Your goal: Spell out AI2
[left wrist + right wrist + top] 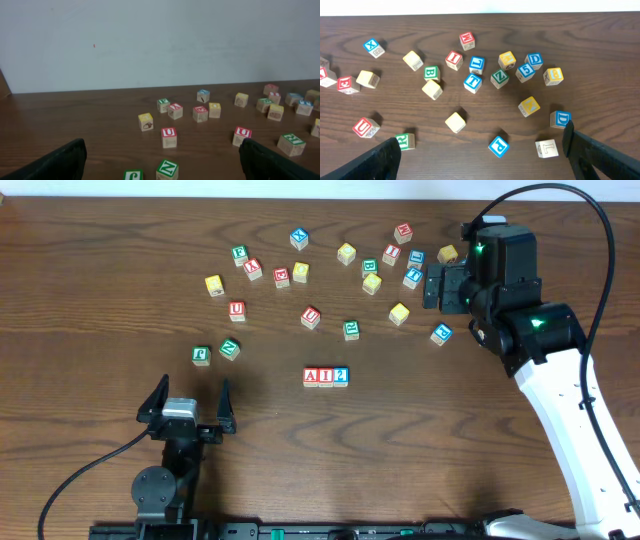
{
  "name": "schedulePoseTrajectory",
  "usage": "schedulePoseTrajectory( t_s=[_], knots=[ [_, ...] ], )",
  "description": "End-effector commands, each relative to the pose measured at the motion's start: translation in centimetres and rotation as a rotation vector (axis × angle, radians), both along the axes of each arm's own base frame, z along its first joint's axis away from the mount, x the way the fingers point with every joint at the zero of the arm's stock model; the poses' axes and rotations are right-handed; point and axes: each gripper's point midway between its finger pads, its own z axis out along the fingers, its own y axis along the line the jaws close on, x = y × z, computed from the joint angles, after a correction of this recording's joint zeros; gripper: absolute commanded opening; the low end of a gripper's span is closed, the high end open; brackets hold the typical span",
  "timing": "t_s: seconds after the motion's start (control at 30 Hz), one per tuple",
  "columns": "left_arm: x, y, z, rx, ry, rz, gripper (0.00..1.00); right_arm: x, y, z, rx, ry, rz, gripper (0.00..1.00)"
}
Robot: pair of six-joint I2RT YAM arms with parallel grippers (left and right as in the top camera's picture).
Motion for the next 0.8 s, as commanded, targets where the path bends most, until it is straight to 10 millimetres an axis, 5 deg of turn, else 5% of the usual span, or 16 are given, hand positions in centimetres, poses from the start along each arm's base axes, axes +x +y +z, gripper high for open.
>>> schedulePoseTrajectory(
  t_s=[0.0,0.17,0.77],
  knots=[
    [-0.1,-0.1,-0.9,0.014,0.033,-0.012,0.96,0.0,0.0,1.0,-0.007,-0.022,0.009,0.99],
    [-0.3,0.0,-4.1,0.010,0.164,-0.005,0.96,0.0,0.0,1.0,-0.007,-0.022,0.009,0.99],
    [-0.3,0.1,-4.1,0.010,0.164,-0.001,0.96,0.0,0.0,1.0,-0.007,-0.022,0.009,0.99]
  ],
)
